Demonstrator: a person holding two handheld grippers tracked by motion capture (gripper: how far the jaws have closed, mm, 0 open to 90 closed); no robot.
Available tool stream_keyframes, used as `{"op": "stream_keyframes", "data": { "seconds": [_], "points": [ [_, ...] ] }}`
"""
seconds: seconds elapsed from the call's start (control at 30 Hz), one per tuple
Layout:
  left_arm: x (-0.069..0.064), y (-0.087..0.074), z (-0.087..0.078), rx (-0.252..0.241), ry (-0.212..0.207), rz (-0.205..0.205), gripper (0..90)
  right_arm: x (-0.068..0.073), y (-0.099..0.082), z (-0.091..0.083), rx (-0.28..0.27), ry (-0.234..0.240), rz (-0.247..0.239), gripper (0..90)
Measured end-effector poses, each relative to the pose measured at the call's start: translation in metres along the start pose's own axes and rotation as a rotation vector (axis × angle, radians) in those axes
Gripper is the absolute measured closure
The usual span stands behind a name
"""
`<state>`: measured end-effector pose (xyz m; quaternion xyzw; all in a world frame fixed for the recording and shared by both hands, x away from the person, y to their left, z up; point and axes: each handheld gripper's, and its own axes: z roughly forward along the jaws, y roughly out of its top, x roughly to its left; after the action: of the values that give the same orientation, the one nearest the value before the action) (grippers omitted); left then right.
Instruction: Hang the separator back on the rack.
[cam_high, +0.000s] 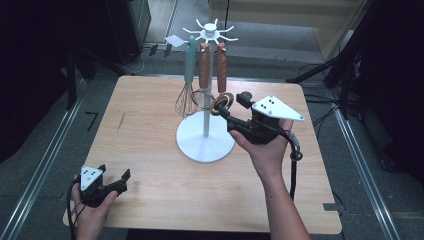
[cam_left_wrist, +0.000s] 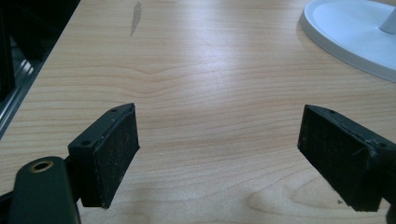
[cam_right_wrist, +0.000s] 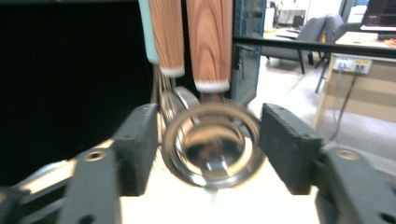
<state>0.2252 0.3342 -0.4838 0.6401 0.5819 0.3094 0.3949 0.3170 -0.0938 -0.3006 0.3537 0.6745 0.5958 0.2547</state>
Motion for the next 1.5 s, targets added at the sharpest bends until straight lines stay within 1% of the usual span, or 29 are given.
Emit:
{"op": "stream_keyframes", "data": {
  "seconds": [0.1,0.17,0.23,0.33,0.47,0.57,0.67,0.73,0.87,0.93,0.97,1.1,1.17,1.23,1.3,1.37,1.4,1.5],
  "points": [
    [0.000,0.000,0.000,-0.004,0.001,0.005,13.2,-0.002,-0.010,-0.004,0.018,-0.031,-0.004,27.2],
    [-0.001,0.000,0.000,-0.002,0.001,0.012,13.2,-0.003,-0.017,-0.007,0.023,-0.042,0.000,25.9],
    [-0.001,0.000,0.000,-0.002,0.000,0.012,13.2,-0.005,-0.024,-0.009,0.034,-0.041,0.005,23.6],
    [-0.001,0.000,-0.001,-0.004,-0.002,0.018,13.2,-0.007,-0.034,-0.013,0.050,-0.035,0.010,21.9],
    [-0.001,0.000,-0.001,-0.005,-0.006,0.027,13.2,-0.010,-0.045,-0.019,0.066,-0.040,0.018,18.8],
    [-0.001,0.000,-0.001,-0.006,-0.008,0.023,13.2,-0.014,-0.051,-0.024,0.073,-0.041,0.030,17.3],
    [-0.001,0.000,-0.001,-0.006,-0.008,0.022,13.2,-0.018,-0.057,-0.030,0.079,-0.046,0.044,16.9],
    [-0.001,0.000,-0.001,-0.005,-0.005,0.023,13.2,-0.020,-0.061,-0.034,0.084,-0.061,0.045,16.9],
    [-0.002,0.000,-0.001,-0.003,-0.005,0.026,13.3,-0.023,-0.069,-0.039,0.094,-0.052,0.053,17.1],
    [-0.002,0.000,-0.001,-0.003,-0.003,0.026,13.4,-0.024,-0.075,-0.041,0.094,-0.020,0.063,18.0],
    [-0.002,0.000,-0.001,-0.005,-0.001,0.028,13.4,-0.025,-0.078,-0.042,0.094,-0.015,0.064,18.1],
    [-0.001,0.000,-0.001,-0.002,-0.004,0.027,13.4,-0.026,-0.091,-0.045,0.114,-0.009,0.056,18.2],
    [-0.001,0.000,-0.001,-0.004,-0.004,0.027,13.4,-0.027,-0.096,-0.046,0.116,-0.007,0.063,18.2],
    [-0.001,0.000,-0.001,-0.005,-0.003,0.026,13.4,-0.028,-0.101,-0.048,0.114,0.000,0.085,18.9],
    [-0.001,0.000,-0.001,-0.003,-0.002,0.026,13.4,-0.029,-0.104,-0.050,0.115,0.011,0.097,19.0],
    [-0.001,0.000,-0.001,-0.001,-0.003,0.025,13.4,-0.029,-0.107,-0.052,0.118,0.018,0.097,18.9],
    [-0.001,0.000,-0.001,-0.001,-0.003,0.025,13.4,-0.029,-0.108,-0.053,0.117,0.019,0.105,18.8],
    [-0.001,0.000,0.000,-0.004,-0.002,0.026,13.5,-0.031,-0.115,-0.056,0.119,0.015,0.115,18.8]
  ]
}}
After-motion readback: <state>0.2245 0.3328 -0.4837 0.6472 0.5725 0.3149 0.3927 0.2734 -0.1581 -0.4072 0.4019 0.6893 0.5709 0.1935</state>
